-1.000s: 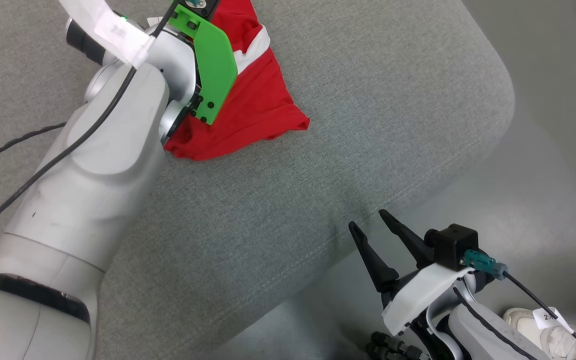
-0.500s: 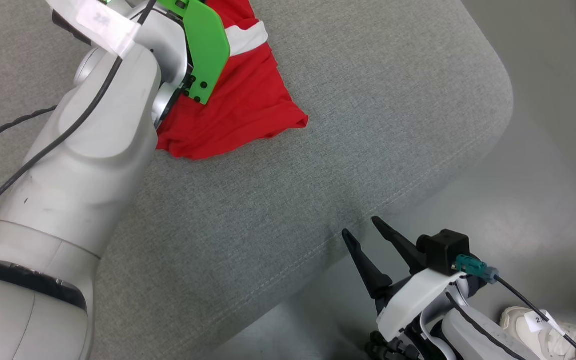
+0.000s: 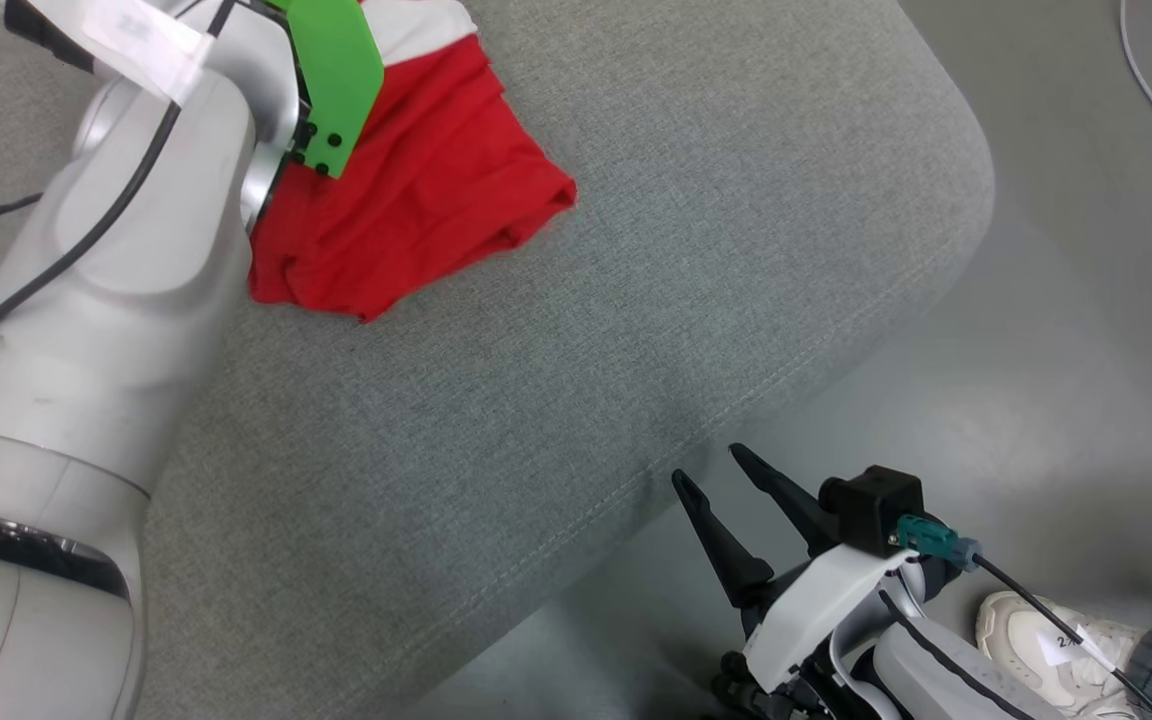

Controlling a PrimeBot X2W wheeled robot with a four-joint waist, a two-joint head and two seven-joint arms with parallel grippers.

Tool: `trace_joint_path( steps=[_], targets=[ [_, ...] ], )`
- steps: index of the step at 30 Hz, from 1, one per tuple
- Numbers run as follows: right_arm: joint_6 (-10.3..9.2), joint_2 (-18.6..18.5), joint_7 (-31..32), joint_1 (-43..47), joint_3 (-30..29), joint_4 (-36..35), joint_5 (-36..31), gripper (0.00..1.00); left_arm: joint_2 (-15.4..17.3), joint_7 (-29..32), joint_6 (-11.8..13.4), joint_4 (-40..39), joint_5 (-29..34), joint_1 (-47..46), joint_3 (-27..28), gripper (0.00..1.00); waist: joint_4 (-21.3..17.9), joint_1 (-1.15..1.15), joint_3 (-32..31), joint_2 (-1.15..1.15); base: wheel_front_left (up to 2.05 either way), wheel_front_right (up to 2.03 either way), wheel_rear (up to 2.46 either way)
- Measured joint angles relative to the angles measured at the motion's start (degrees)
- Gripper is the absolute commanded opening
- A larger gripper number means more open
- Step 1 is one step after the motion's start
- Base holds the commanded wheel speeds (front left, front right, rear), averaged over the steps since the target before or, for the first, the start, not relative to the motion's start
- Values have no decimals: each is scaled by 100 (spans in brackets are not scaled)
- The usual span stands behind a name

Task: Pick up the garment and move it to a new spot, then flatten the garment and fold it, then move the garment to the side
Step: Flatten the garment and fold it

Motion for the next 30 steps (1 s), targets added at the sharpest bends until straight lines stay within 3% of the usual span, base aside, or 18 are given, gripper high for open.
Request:
trace_joint_path(
  steps=[6, 10, 13, 15, 16, 17, 30],
  targets=[
    [1, 7, 0, 0, -2, 19, 1, 100, 1, -172, 198, 120, 70, -116, 46, 0, -38, 0, 24, 0, 0, 0, 0],
    [42, 22, -1, -2, 5, 55, 1, 100, -9, 92, 213, 537, 8, -44, 33, 0, -56, 0, 40, 0, 0, 0, 0],
    [44, 22, -1, -4, 5, 83, 1, 100, -26, 248, 204, 692, -74, 68, 41, 25, -63, 0, 43, 0, 0, 0, 0],
    [44, 22, -1, -7, 2, 101, 1, 100, -58, 263, 176, 744, -92, 97, 35, 48, -63, 0, 42, 0, 0, 0, 0],
    [44, 22, -1, -10, -2, 110, 1, 100, -69, 254, 159, 739, -92, 94, 41, 91, -61, 0, 39, 0, 0, 0, 0],
    [44, 22, -2, -14, -10, 116, 1, 100, -83, 243, 158, 730, -94, 92, 43, 100, -58, 0, 35, 0, 0, 0, 0],
    [35, -24, -105, -121, -623, 65, 457, 100, -357, -521, 56, 146, -580, -26, 276, 100, 258, 0, -165, 0, 0, 0, 0]
  ],
)
